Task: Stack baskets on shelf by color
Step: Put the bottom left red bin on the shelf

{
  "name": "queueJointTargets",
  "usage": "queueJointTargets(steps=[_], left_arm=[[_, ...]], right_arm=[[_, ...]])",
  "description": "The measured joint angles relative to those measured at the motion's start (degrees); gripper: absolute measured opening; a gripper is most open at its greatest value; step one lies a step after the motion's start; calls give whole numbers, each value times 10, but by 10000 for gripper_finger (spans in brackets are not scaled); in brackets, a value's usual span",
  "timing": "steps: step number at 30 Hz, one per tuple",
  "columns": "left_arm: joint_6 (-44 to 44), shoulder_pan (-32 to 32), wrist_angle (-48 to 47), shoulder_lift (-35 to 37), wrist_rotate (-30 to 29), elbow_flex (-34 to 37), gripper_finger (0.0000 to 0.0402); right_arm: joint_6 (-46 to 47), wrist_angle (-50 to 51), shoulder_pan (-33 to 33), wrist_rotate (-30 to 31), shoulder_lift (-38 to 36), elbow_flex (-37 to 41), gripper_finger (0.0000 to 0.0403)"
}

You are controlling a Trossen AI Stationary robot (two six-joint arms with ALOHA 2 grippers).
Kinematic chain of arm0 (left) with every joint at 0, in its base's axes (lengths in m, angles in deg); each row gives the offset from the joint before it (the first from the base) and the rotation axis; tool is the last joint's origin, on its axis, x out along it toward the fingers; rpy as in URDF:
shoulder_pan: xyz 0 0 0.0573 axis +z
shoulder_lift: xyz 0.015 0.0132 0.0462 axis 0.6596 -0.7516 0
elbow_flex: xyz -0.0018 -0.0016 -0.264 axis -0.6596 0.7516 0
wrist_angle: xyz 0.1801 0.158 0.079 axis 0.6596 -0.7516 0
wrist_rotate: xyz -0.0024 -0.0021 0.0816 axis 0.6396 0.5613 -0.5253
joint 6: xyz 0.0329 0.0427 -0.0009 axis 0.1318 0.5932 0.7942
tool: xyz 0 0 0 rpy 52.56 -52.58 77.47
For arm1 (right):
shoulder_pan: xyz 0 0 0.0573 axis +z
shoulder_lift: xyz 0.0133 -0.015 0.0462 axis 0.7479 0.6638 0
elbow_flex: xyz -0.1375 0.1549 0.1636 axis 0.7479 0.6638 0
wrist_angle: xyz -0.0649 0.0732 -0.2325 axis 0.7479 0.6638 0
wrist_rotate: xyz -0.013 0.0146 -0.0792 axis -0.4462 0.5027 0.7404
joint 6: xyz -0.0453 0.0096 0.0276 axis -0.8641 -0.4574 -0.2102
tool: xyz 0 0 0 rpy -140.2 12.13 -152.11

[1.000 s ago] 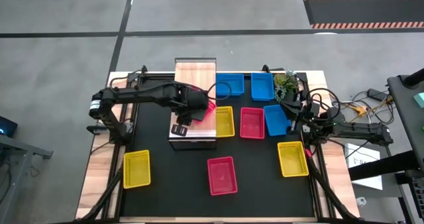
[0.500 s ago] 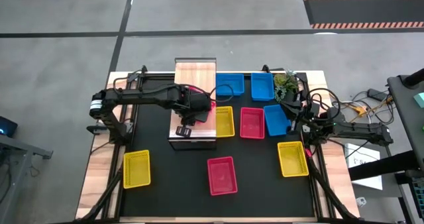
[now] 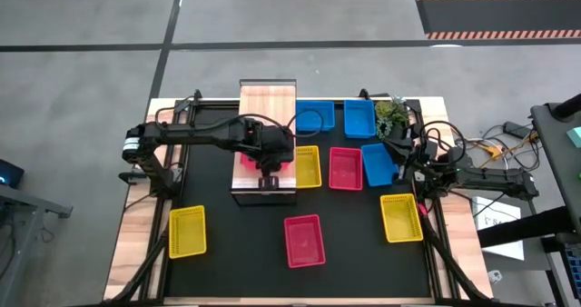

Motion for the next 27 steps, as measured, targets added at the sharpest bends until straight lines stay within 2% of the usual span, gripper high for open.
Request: queueJointTargets(steps=[3,12,17,27], left_arm=[[-14,-3,1,0,20,0,1],[-17,-5,-6,0,29,0,7],[-17,-5,-34,0,32,2,29],[-16,-5,-29,0,32,2,67]], right_arm=[[0,3,0,0,0,0,9],[0,3,0,0,0,0,9],[0,3,0,0,0,0,9],[8,3,0,0,0,0,9]])
